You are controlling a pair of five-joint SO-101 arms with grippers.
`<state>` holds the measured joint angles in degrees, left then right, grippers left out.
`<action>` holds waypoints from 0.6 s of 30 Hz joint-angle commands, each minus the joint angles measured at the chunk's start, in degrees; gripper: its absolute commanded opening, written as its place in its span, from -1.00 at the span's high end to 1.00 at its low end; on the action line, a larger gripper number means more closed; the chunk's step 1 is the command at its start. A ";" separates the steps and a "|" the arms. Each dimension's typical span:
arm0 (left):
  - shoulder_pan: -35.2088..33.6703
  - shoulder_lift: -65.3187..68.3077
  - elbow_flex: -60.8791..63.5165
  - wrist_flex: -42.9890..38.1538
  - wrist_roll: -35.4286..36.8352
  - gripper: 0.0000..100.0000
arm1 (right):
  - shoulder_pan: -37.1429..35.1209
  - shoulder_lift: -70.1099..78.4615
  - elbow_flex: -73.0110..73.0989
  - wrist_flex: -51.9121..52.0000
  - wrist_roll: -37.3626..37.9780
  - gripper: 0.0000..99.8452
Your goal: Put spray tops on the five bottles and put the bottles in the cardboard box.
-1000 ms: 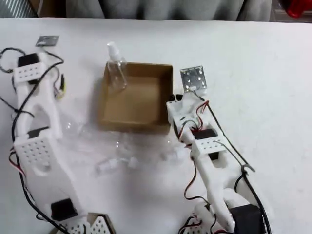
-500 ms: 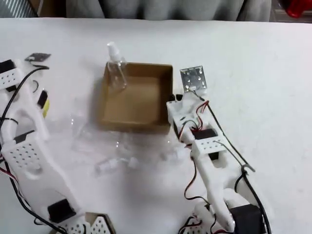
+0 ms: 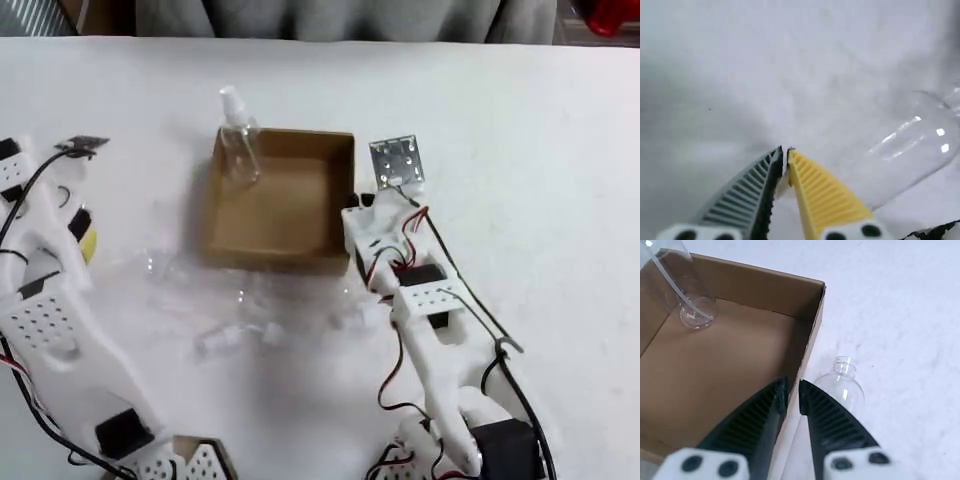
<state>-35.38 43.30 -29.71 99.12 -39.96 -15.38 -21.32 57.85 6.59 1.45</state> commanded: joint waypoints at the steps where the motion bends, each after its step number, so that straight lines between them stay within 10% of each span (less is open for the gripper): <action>1: -1.10 -1.71 0.09 -2.11 -0.70 0.97 | 0.31 -0.13 -1.67 0.66 0.18 0.97; 18: -4.53 -15.34 11.43 -2.81 -3.16 0.97 | 0.22 -0.13 -1.67 0.31 0.18 0.97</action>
<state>-39.96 40.48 -25.76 97.89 -42.59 -15.38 -21.32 57.85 6.59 1.45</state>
